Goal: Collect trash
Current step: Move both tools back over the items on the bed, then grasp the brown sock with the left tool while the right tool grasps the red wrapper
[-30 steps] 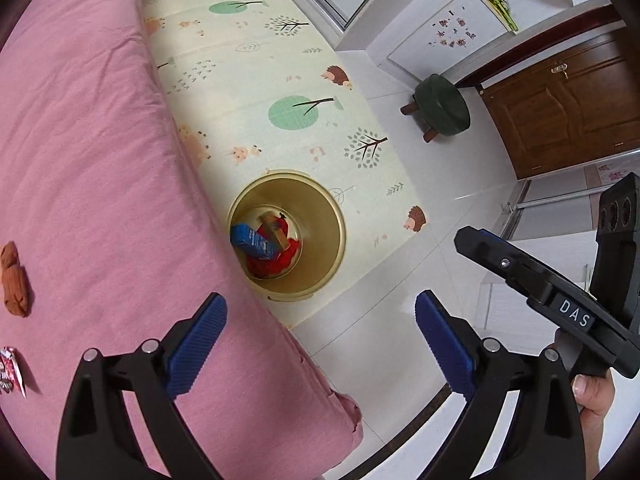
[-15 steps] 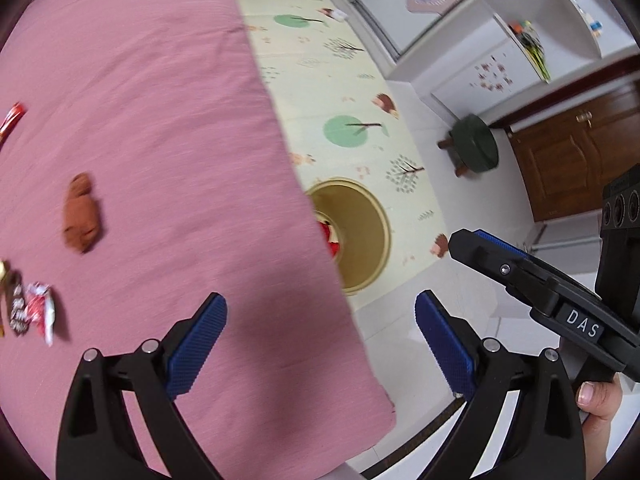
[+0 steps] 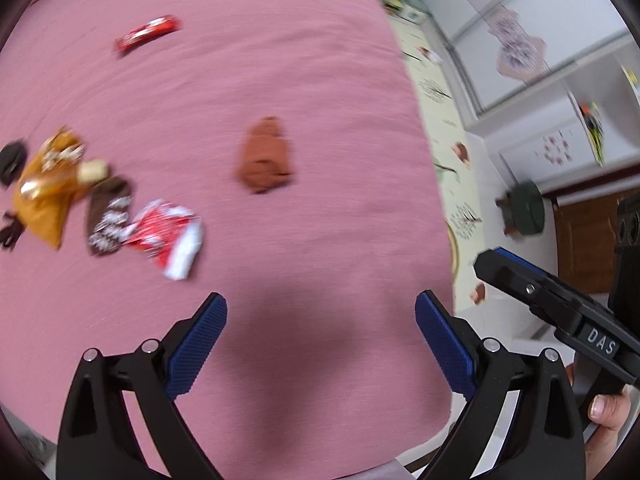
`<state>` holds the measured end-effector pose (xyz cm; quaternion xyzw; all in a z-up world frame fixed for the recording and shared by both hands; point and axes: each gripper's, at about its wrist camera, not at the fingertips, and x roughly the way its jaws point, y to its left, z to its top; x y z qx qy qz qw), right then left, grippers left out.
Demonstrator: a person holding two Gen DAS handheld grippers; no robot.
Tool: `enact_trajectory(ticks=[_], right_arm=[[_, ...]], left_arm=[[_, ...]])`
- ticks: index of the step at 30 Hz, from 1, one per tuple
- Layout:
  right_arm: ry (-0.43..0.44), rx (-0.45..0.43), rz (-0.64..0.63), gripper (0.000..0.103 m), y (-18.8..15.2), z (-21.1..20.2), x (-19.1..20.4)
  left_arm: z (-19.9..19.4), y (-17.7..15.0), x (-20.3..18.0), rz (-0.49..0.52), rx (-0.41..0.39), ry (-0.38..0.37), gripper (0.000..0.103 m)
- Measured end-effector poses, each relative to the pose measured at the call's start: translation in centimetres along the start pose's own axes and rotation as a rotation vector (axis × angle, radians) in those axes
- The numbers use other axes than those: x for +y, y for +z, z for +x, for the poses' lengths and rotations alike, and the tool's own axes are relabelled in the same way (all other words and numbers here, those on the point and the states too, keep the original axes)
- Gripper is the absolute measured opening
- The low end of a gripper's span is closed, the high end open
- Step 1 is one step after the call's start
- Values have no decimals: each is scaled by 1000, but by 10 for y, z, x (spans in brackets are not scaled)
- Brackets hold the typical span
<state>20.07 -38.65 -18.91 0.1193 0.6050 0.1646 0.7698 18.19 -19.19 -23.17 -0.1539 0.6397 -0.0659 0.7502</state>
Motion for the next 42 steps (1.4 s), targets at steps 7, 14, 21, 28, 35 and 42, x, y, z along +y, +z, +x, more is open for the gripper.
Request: enact_trajectory(ticks=[7,14,21,28,35,42], right_arm=[[22,56,-48,54,-4,40,51],[37,101,-67,54,-3,82,95],[36,145,-76,54,2,122,119],[38,205,-35,54,5,167,122],[36,259,-1,54,3,203,119],[67,296,43,52,4,221,117]], left_arm=[[-9,-4,75,-109,-21,39,95],[-10,-1,130,-186,-23,49,94],[3,12,175,-223,-7,53,95],[37,34,209,-271,25,45,95],[71,42,231,-310,84,24,94],[86,42,236,-323,121,19,94]])
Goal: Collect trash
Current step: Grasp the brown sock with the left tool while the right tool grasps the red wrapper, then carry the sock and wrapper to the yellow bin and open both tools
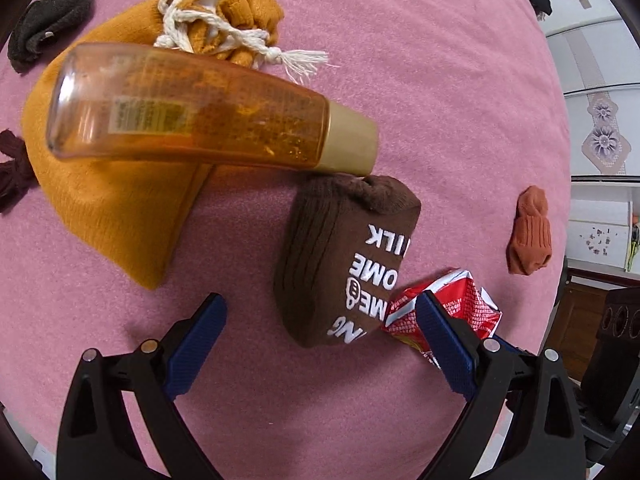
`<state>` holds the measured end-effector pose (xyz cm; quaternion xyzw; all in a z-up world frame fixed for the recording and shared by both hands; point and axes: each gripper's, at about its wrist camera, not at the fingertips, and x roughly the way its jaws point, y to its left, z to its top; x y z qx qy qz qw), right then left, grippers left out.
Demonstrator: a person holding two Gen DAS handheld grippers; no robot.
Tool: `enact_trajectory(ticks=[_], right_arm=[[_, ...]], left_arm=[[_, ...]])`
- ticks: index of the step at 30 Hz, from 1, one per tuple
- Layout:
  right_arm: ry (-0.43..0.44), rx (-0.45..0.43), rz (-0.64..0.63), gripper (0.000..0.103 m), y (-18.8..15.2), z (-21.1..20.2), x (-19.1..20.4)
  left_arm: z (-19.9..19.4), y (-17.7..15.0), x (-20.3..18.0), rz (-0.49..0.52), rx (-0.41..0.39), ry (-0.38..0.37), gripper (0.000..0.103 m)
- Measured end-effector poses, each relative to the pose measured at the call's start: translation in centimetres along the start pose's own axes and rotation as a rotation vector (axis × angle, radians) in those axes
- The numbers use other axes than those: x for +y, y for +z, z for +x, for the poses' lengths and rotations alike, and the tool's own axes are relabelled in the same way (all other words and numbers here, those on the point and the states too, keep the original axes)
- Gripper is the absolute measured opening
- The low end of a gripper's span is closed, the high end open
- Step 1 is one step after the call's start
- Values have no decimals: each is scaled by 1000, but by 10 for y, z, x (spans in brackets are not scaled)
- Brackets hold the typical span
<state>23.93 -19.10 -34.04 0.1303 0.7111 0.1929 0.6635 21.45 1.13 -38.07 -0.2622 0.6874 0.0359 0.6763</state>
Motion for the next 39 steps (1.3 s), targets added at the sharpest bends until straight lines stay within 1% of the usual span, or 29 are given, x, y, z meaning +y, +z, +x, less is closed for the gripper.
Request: enact_trajectory(ticks=[1,2,3,4,5,6,7,8,9,10,11,12,15,18,20,25,30,31,33,39], right_arm=[[2,0,2,47,1,1,1],[6,-1,4,44,2,1,1],[8,-3,4,37,3,2,3],[12,-8,2,31,3,3,4],[14,-14,-1,29,3,3,5],[15,-23,-8,19,4,3,5],[22,-24,-11,15,4,3,6],[24,-27,-9,15,4,3,7],[25,-37,-7,15,3,2,7],[24,-42,-7,14,3,0,7],[22,-48,-7,14,1,-2,6],[20,-51,-7,14,1,-3,7],[12,-66,-8,13,-6,-13,4],[5,-77,-16,13,-15,-24,3],[1,-84,-17,13,-20,-31,2],[2,-121,-15,13,-39,-63,-7],[-17,-177,-19,13,-54,-100,-19],[-18,-188,-16,13,-58,-108,-23],[-30,-216,-15,13,-64,-124,-29],[-47,-295,6,13,-85,-174,-58]], left_arm=[[-1,-1,-1,-2,1,8,92],[-2,-2,-3,-6,1,29,90],[-2,-2,-5,-8,1,46,83],[-3,-3,-7,-13,-6,65,72],[-4,-3,-8,-16,-12,63,67],[-5,-4,-10,-19,-17,50,58],[-6,-5,-11,-20,-22,34,50],[-7,-6,-12,-17,-23,27,46],[-7,-8,-13,-16,-25,21,36],[-7,-9,-13,-17,-22,9,24],[-5,-10,-12,-21,-10,-25,19],[-5,-11,-12,-24,-6,-42,15],[-9,-18,-16,-8,-10,-69,12],[-20,-25,-22,14,-15,-91,12],[-26,-33,-29,33,-12,-97,12],[-42,-59,-48,73,-7,-109,12],[-55,-84,-82,120,-15,-118,12],[-56,-81,-85,130,-16,-118,12],[-66,-90,-91,156,-24,-117,12],[-86,-119,-132,247,-34,-128,12]])
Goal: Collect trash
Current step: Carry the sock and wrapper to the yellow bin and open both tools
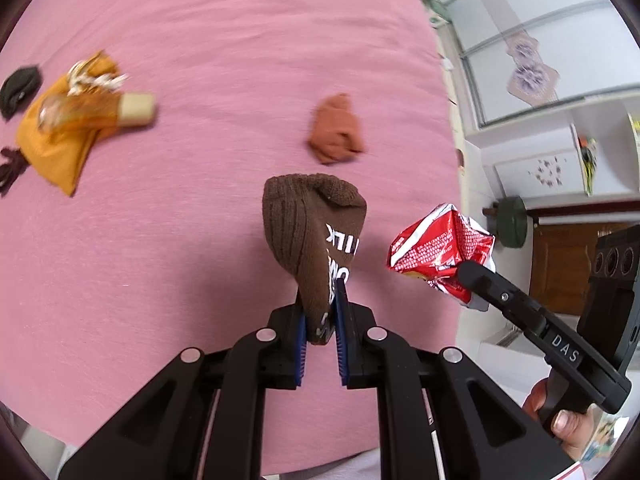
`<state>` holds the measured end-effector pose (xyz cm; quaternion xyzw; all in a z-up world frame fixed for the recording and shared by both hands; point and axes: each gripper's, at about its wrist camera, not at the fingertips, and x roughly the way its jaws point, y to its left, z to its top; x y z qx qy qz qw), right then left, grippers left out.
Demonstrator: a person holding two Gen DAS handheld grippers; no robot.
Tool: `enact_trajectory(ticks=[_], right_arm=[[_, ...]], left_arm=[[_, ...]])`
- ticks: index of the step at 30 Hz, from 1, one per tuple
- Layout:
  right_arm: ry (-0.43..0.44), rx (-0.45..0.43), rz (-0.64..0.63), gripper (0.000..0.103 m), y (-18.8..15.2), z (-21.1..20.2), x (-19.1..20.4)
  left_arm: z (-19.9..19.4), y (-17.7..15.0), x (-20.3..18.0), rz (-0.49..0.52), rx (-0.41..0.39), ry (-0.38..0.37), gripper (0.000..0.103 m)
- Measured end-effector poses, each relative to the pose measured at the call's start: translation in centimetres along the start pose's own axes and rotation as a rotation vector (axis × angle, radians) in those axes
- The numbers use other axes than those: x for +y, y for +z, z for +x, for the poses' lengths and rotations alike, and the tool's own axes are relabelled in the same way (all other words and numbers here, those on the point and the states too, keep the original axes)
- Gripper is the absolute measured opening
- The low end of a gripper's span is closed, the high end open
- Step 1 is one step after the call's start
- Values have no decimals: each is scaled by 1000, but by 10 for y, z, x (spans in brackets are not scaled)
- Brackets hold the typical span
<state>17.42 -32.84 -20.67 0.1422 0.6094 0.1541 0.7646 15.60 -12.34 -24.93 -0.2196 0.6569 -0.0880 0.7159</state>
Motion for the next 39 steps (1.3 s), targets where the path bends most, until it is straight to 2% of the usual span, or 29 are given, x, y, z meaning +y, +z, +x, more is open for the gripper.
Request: enact_trajectory(ticks=[9,24,30,39], right_arm=[[-35,-89,68,13,-11,-62,-71],[-100,-176,240,13,-35,-134,-199],[-120,-193,303,13,-39,-148,-241],[-148,-188,381,13,-44,-149,-294]], left_arm=[[18,-20,-93,151,45,-19,12],[89,-43,-238,349,155,-48,12],[116,-43,-282,400,185,-46,12],[165,-41,-327,461,251,-25,12]])
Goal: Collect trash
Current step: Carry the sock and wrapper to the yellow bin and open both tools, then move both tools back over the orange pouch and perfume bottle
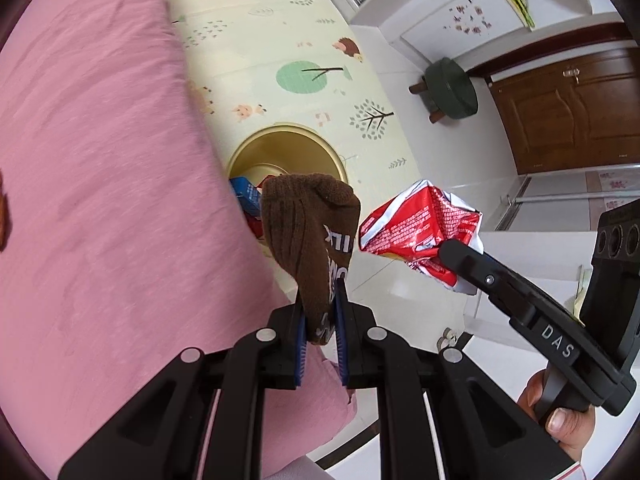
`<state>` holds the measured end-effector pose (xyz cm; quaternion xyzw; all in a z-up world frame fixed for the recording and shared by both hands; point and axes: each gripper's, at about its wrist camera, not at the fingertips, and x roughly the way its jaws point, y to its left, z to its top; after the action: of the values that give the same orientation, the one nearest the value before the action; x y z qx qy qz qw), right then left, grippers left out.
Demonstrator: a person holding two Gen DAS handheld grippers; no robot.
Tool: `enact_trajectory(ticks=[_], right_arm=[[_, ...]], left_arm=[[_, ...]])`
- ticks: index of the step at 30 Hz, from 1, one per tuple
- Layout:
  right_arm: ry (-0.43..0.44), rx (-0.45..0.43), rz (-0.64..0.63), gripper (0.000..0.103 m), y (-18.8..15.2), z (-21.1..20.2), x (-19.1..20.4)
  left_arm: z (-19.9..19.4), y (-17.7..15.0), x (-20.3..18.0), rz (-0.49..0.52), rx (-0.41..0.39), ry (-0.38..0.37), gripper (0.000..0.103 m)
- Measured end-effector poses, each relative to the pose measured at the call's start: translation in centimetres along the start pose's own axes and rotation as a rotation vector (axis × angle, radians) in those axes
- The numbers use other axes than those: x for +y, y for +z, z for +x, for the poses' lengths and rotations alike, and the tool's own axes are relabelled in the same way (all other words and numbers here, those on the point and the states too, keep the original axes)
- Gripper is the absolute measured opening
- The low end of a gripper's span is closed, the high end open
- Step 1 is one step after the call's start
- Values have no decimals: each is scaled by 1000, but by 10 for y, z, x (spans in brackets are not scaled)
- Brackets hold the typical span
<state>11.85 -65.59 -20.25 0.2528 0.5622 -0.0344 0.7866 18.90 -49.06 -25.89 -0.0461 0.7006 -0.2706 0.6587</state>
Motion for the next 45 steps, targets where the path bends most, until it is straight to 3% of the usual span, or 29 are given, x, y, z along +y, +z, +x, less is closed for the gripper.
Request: enact_trajectory(ticks=[11,14,15,16,17,18,19,20,27,32,45], right_arm=[[-45,-34,25,13,33,-2,-39],[-45,-48,17,15,43,-5,-43],[-46,-46,16,16,48,-6,-45],[-55,-55,19,16,51,-8,-46],[-60,-68,23,21,53,-10,-48],[-54,-76,32,35,56,-12,-49],[-57,-82,36,46,58,-12,-50],[-69,-92,41,48,60,-13,-51],[-75,-83,53,48,62,-12,-48],[-65,-66,29,48,58,-9,-32],[0,-30,-128,48,37,5,69]], left_arm=[[37,37,-43,82,47,-21,13],[39,47,-52,112,36,-37,21],[39,50,-54,122,26,-43,33],[40,53,-56,129,18,-44,54],[40,57,-56,129,1,-26,64],[39,58,-55,125,-6,-21,75],[40,61,-53,117,-6,-24,75],[41,62,-52,111,1,-26,76],[36,59,-32,77,15,18,82],[27,51,-18,55,0,4,82],[-28,9,46,-39,-88,22,85]])
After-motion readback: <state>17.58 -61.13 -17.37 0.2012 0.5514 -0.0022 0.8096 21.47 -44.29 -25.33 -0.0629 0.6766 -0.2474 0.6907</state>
